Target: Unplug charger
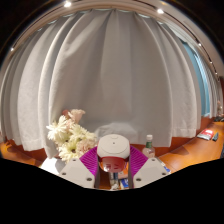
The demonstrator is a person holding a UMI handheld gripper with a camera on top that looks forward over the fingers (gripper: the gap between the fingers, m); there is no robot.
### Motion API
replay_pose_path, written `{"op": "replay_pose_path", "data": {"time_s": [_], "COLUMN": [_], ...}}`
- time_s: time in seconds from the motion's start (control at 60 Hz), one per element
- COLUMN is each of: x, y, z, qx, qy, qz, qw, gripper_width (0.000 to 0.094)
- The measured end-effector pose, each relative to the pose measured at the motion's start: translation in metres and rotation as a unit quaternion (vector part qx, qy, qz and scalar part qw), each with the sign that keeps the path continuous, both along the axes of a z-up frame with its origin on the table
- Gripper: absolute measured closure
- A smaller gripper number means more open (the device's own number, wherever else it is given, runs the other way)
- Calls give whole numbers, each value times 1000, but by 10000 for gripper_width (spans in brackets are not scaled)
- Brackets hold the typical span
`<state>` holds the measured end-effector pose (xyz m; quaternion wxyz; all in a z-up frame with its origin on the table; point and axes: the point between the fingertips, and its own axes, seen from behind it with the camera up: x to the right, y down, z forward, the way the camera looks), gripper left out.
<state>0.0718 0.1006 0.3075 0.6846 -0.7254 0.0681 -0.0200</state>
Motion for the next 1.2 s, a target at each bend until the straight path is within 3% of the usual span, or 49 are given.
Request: {"op": "replay_pose_path", "data": {"time_s": [0.067,0.133,0.267,0.35,0.483,0.767,0.8,0.917,1.033,1.2], "x": [45,95,182,222,244,226,227,225,232,239], "y": [-11,-11,-12,-15,-17,-29,-26,-28,-31,-28], "z": [37,51,-16,-87,-178,-283,-278,-280,-277,-212], "qx": [24,18,-61,-130,-219,-296,-279,-290,-305,-248], "qy": [2,-15,-58,-75,-32,18,17,17,17,-23], "qz": [-26,-50,-93,-106,-84,-19,-18,-4,-17,-27], "qw": [999,998,992,983,972,955,960,957,952,968], "gripper_width": [547,548,534,533,533,492,474,414,161,151]}}
